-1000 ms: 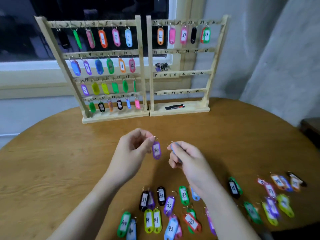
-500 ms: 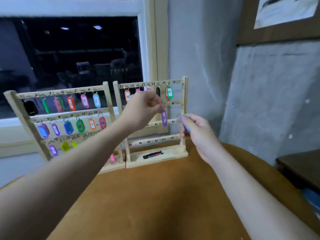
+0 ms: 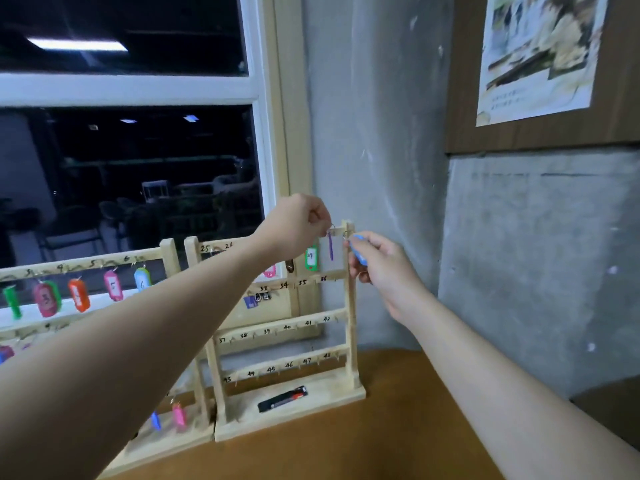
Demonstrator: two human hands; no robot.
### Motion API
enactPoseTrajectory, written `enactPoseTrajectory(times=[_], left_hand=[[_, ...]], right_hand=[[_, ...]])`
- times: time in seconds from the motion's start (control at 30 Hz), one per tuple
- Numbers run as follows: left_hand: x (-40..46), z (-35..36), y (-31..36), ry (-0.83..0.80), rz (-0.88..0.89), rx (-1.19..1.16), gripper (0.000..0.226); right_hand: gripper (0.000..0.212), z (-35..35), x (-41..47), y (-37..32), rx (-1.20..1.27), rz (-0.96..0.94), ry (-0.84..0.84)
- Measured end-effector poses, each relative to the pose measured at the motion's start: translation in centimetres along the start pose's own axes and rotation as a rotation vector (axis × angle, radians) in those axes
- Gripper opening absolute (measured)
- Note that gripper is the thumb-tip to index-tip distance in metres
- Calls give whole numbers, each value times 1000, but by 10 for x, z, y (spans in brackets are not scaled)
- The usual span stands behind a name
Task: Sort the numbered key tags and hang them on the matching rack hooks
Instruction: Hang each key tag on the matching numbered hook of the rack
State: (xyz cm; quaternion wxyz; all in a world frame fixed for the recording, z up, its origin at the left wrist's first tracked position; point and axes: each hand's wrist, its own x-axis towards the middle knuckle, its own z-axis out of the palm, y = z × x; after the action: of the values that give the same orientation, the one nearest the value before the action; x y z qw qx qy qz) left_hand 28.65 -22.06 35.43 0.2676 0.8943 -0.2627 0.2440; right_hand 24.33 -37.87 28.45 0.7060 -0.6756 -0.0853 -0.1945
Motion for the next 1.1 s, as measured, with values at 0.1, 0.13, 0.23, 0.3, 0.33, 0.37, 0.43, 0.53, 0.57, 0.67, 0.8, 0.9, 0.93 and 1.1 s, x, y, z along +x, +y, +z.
enactPoseTrajectory(times=[0.1,0.13,0.23,0.3,0.33,0.37,0.43,0.53,0.57,0.67,0.8,0.9,0.93,1.1], left_hand=[[16,6,-6,-34,-13,14,18],[20,8,-8,-56,-8,26,18],[27,15,-12,-103,11,65,16],[30,19,-15,-113,16,76,14],[31,20,-16,-115,19,79,14],[32,21,-17,-116,24,80,15],[34,22,-18,-121,28,71,16],[34,22,-20,-131,31,47,17],[34,22,-21,-128,34,39,17],[33,23,-24,-109,33,36,14],[30,25,-27,-97,29,32,17],[28,25,-27,-70,15,-10,18],[27,25,-28,-62,11,-30,18],[25,25,-31,-58,12,-84,15]], right_hand=[[23,0,17,4,-7,3,2],[24,0,22,5,-9,2,0],[25,2,34,12,-16,0,-6],[25,3,39,17,-34,-2,-10],[26,4,40,19,-46,-6,-12],[25,6,42,22,-58,-11,-14],[22,9,46,26,-67,-19,-14],[25,12,51,28,-73,-12,-6],[26,13,52,28,-76,-11,-3],[23,14,55,26,-70,-5,4],[23,16,59,27,-91,23,-9],[26,18,61,27,-122,46,-9],[25,18,61,26,-123,48,-10],[25,19,61,25,-134,55,-13]])
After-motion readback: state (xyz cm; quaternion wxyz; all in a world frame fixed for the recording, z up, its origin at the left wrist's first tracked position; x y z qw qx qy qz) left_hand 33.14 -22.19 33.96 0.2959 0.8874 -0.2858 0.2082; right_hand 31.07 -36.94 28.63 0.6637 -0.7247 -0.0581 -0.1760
